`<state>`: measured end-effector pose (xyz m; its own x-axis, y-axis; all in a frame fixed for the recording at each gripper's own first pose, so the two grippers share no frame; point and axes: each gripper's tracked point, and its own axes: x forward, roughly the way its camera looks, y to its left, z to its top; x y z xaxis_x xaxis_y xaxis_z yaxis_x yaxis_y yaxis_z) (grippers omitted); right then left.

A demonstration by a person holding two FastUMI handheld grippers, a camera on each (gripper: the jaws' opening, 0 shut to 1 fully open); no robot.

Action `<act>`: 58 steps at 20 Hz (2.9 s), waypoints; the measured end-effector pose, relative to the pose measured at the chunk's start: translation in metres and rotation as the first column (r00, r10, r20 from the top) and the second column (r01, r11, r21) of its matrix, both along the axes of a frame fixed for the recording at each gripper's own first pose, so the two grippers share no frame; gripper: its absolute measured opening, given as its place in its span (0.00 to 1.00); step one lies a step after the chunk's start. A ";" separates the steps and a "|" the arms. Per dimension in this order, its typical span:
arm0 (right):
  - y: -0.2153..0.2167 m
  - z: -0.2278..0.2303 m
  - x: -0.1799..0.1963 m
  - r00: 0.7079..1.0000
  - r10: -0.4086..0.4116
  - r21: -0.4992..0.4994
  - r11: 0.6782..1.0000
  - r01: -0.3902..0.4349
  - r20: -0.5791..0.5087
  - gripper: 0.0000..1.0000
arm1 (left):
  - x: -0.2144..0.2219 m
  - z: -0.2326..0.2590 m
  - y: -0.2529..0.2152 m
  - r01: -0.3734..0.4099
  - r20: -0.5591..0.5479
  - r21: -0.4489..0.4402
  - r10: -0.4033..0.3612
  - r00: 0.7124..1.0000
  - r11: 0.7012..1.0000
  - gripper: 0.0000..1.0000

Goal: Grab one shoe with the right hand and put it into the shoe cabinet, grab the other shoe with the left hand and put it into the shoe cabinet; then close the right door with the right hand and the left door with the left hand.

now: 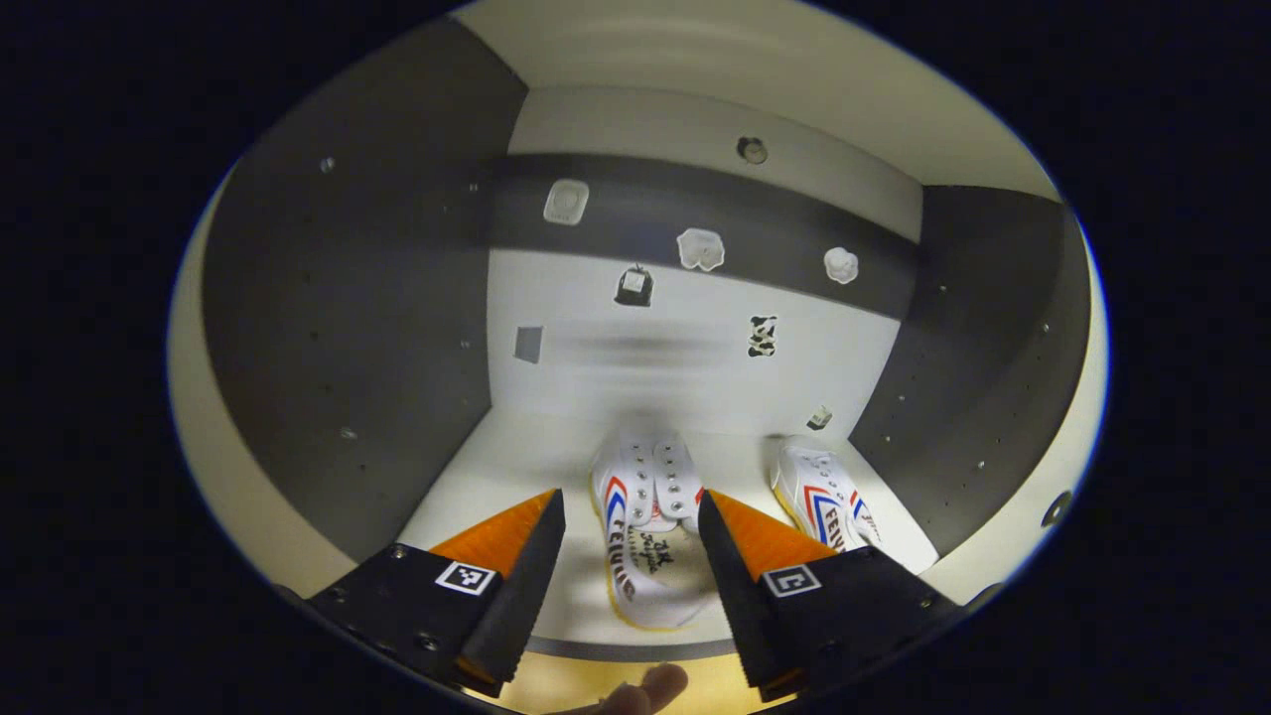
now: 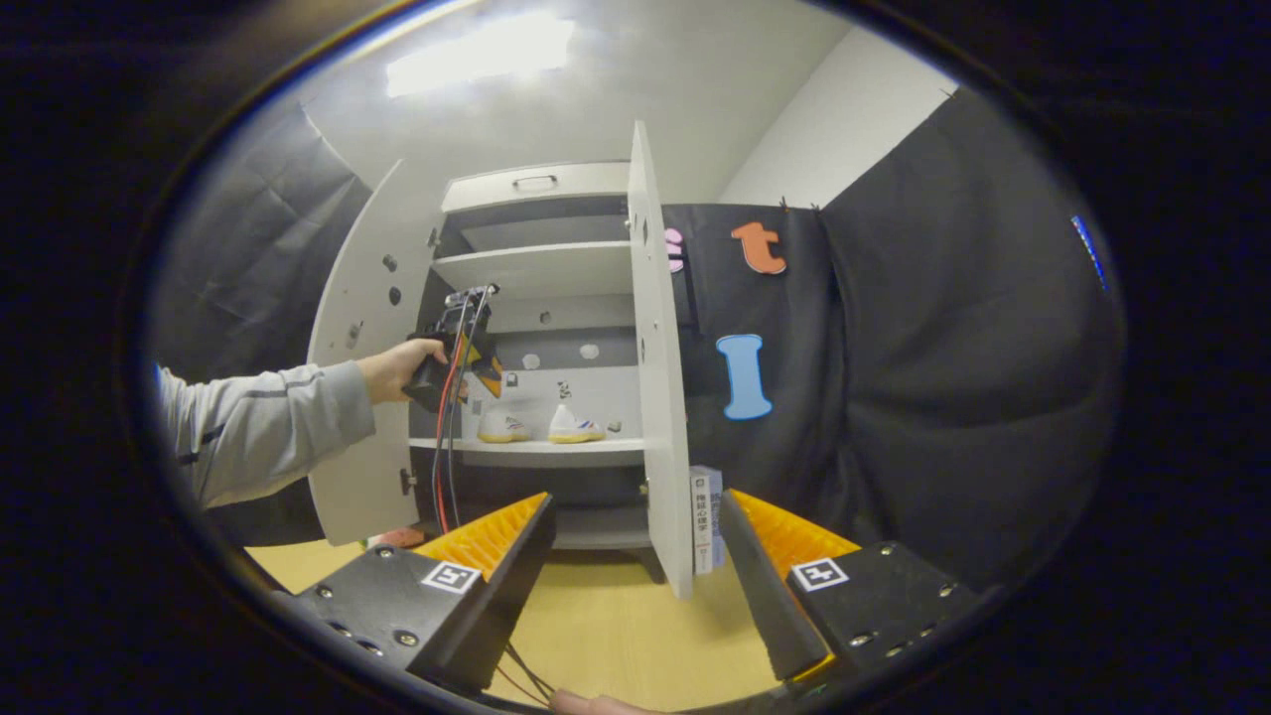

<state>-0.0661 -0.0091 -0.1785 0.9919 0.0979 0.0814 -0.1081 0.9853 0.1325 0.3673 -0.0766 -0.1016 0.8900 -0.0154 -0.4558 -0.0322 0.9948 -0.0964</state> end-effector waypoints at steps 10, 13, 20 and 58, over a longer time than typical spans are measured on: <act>-0.052 -0.001 0.034 0.998 -0.019 -0.025 1.000 0.018 -0.061 0.99 | -0.189 0.073 -0.003 0.194 0.265 -0.002 -0.187 0.946 0.981 0.92; -0.081 0.007 0.045 0.995 -0.086 -0.098 0.992 0.079 -0.060 0.99 | -0.242 0.088 0.007 0.224 0.328 -0.001 -0.211 0.921 0.975 0.93; -0.144 0.048 0.084 0.991 -0.122 -0.228 0.968 0.106 -0.059 0.98 | -0.335 0.064 0.059 0.183 0.381 -0.032 -0.158 0.911 0.983 0.93; -0.087 0.169 0.232 0.978 -0.135 -0.161 0.981 0.109 -0.159 0.86 | -0.414 -0.033 0.162 0.197 0.367 -0.038 -0.169 0.915 0.980 0.89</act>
